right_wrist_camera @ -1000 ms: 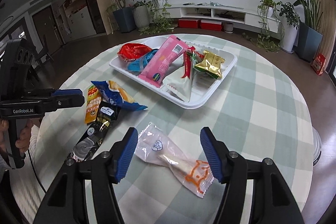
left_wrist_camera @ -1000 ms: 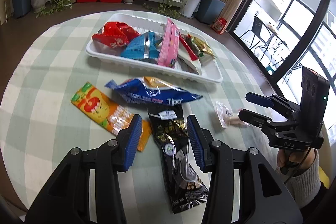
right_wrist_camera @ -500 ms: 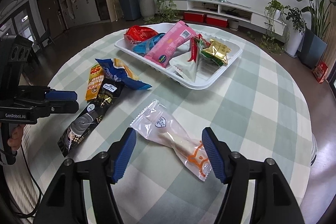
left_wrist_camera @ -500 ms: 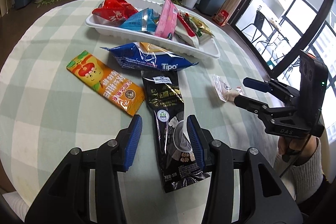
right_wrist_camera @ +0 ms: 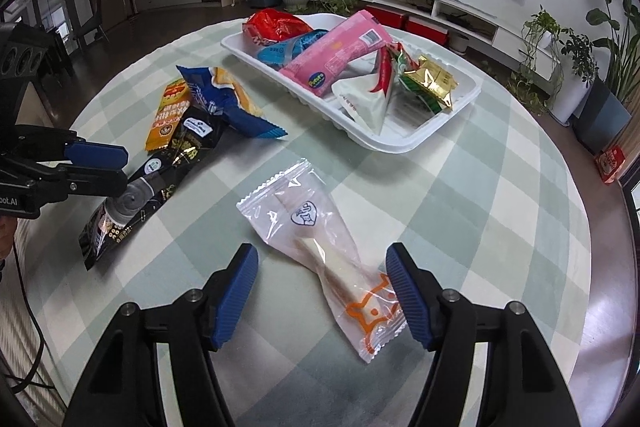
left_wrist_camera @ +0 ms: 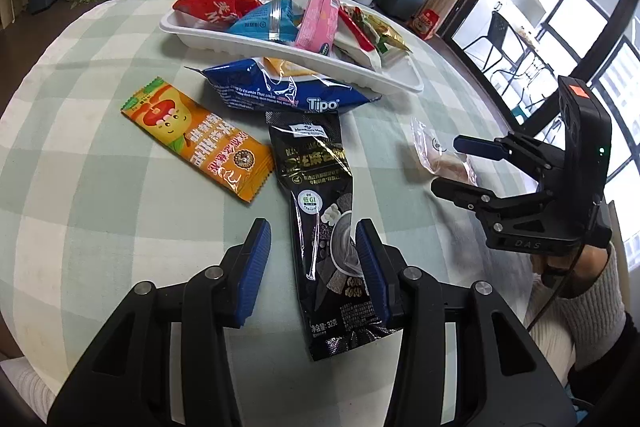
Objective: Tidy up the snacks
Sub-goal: 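Grasp the black bag with the left tool while the right tool grasps the clear orange-printed bag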
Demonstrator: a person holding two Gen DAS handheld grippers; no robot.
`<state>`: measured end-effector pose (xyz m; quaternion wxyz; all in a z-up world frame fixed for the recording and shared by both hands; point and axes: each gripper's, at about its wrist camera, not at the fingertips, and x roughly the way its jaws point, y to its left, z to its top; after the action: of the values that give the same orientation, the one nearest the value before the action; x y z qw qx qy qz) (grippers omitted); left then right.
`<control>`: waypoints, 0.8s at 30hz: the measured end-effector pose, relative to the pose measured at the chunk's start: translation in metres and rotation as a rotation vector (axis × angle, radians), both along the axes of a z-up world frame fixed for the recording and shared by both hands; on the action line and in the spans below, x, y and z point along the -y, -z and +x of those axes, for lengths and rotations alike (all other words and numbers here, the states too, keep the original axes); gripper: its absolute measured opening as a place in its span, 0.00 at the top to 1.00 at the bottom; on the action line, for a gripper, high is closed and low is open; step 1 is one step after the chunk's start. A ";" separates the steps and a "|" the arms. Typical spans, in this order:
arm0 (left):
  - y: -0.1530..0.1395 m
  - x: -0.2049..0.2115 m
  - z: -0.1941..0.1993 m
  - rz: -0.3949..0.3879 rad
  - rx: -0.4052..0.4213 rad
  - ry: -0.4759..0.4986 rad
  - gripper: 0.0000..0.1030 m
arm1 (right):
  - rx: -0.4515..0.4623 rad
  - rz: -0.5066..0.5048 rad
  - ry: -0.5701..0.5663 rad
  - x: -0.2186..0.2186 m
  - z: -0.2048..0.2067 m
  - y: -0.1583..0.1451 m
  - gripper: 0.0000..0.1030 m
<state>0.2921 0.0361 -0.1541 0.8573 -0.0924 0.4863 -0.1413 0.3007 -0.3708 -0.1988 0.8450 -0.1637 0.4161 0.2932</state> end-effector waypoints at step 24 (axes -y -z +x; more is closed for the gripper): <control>0.011 0.023 0.006 0.070 -0.002 0.022 0.57 | -0.057 0.043 0.045 0.004 0.002 0.008 0.44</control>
<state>0.2979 0.0128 -0.1646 0.8578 -0.0573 0.4929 -0.1337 0.3031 -0.3748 -0.2070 0.8426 -0.1275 0.4372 0.2874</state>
